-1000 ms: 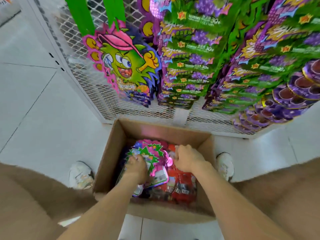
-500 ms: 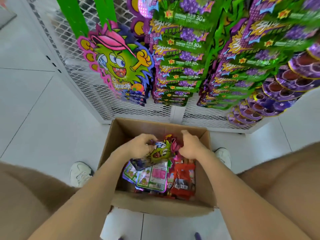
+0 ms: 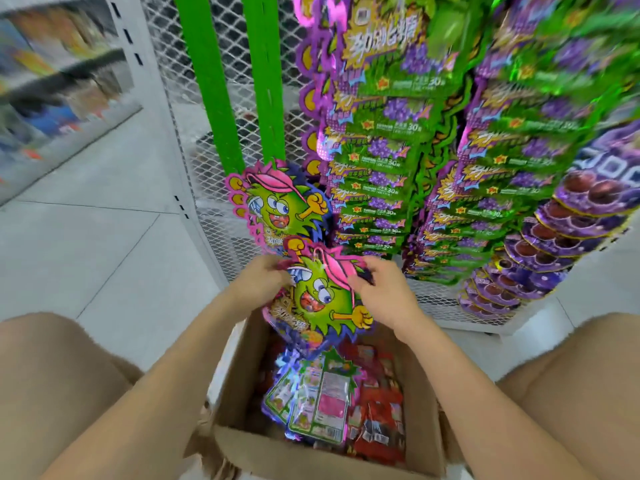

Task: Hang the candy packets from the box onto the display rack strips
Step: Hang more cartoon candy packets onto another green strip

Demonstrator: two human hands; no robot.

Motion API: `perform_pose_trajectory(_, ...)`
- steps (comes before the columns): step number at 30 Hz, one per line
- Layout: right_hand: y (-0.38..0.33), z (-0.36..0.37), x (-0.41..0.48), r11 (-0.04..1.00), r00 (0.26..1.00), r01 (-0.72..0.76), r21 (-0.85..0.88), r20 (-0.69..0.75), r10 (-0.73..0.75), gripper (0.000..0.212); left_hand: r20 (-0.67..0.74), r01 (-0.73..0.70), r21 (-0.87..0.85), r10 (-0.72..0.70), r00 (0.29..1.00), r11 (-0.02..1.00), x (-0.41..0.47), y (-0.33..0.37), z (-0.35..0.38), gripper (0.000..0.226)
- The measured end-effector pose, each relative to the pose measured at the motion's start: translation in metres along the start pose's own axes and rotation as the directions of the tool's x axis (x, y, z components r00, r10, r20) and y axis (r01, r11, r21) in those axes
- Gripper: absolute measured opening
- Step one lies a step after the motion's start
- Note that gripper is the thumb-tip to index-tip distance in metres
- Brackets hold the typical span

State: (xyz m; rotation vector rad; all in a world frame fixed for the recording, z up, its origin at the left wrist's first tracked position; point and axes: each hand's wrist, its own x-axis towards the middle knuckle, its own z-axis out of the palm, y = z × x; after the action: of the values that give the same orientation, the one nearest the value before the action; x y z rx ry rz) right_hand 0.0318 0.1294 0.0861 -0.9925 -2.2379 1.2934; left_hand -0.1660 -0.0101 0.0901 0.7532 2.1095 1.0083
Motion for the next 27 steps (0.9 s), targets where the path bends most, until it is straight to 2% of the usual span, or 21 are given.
perform_pose_trajectory(2, -0.030, -0.005, -0.001, 0.977, 0.988, 0.141, -0.159, -0.036, -0.149, 0.015, -0.169, -0.094, 0.044, 0.100, 0.980, 0.995, -0.004, 0.034, -0.020, 0.035)
perform_pose_trajectory(5, -0.072, -0.018, -0.006, 0.897, 0.950, 0.270, -0.350, -0.057, -0.308, 0.028, -0.384, -0.263, 0.144, 0.299, 0.874, 0.954, -0.008, 0.075, -0.042, 0.046)
perform_pose_trajectory(7, -0.095, -0.027, -0.007, 0.852, 0.938, 0.300, -0.430, -0.029, -0.345, 0.040, -0.423, -0.347, 0.144, 0.375, 0.825, 0.927, -0.010, 0.097, -0.054, 0.058)
perform_pose_trajectory(9, -0.115, -0.034, -0.006, 0.811, 0.932, 0.314, -0.494, -0.005, -0.364, 0.062, -0.396, -0.432, 0.093, 0.432, 0.810, 0.897, -0.009, 0.113, -0.062, 0.066)
perform_pose_trajectory(11, -0.131, -0.037, -0.001, 0.711, 0.882, 0.375, -0.595, -0.008, -0.471, 0.072, -0.386, -0.472, 0.013, 0.440, 0.811, 0.881, -0.005, 0.123, -0.065, 0.068)
perform_pose_trajectory(13, -0.142, -0.036, 0.011, 0.644, 0.813, 0.423, -0.638, -0.047, -0.580, 0.065, -0.417, -0.468, -0.052, 0.407, 0.813, 0.882, -0.002, 0.129, -0.064, 0.064)
perform_pose_trajectory(16, -0.156, -0.032, 0.029, 0.664, 0.740, 0.458, -0.590, -0.160, -0.653, 0.037, -0.505, -0.454, -0.175, 0.316, 0.803, 0.874, 0.003, 0.133, -0.066, 0.047)
perform_pose_trajectory(19, -0.170, -0.024, 0.038, 0.655, 0.662, 0.485, -0.580, -0.246, -0.708, 0.017, -0.537, -0.424, -0.158, 0.283, 0.795, 0.892, 0.001, 0.140, -0.070, 0.024)
perform_pose_trajectory(22, -0.185, -0.012, 0.047, 0.642, 0.603, 0.452, -0.620, -0.318, -0.731, 0.016, -0.517, -0.445, -0.219, 0.283, 0.808, 0.869, -0.013, 0.145, -0.073, 0.040)
perform_pose_trajectory(24, -0.193, -0.006, 0.051, 0.653, 0.614, 0.410, -0.637, -0.336, -0.714, 0.018, -0.459, -0.433, -0.204, 0.305, 0.835, 0.878, -0.021, 0.143, -0.077, 0.048)
perform_pose_trajectory(27, -0.196, -0.003, 0.054, 0.721, 0.699, 0.371, -0.586, -0.335, -0.632, 0.022, -0.396, -0.409, -0.209, 0.306, 0.866, 0.888, -0.026, 0.136, -0.079, 0.041)
